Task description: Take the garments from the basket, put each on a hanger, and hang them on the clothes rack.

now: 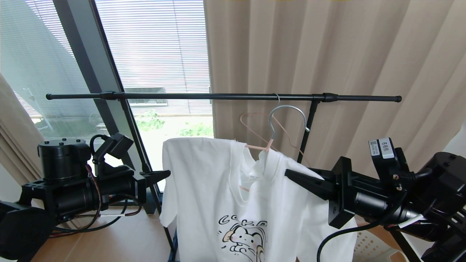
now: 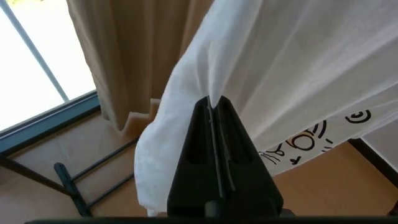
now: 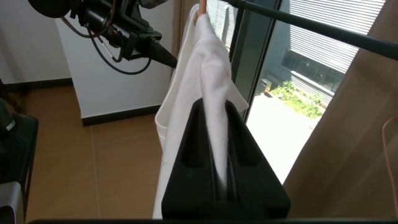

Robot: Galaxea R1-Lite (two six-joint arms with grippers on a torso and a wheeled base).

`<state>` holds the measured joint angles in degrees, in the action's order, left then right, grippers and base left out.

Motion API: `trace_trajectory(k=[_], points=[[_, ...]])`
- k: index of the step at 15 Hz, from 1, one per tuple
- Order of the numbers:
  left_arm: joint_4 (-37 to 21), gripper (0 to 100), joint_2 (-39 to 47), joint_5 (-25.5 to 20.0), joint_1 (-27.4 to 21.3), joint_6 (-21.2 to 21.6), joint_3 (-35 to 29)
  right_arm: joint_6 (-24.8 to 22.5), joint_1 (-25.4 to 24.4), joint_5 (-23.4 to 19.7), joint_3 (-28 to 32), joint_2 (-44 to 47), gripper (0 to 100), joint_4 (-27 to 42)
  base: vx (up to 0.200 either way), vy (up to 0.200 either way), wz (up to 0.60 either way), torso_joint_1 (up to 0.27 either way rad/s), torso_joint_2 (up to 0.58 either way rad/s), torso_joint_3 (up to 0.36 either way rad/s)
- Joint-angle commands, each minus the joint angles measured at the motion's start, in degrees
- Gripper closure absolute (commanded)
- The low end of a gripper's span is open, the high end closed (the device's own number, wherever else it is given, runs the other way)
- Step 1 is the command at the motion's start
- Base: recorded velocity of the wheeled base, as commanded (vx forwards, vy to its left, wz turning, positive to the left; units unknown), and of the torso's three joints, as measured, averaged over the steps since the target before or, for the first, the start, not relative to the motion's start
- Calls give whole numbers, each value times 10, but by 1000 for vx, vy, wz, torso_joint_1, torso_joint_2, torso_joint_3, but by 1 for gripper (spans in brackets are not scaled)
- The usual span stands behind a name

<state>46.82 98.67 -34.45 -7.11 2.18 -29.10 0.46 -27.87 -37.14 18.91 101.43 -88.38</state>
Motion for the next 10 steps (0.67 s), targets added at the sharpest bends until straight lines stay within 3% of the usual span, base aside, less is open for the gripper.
trace_trajectory(k=[1,10], points=[[0,100,-2,0,4,0,4,0,0,0,0,0,100,0,0,0,0,0,0,0],[0,100,-1,0,55,-13,10,0,2,0,2,0,100,0,0,0,0,0,0,0]])
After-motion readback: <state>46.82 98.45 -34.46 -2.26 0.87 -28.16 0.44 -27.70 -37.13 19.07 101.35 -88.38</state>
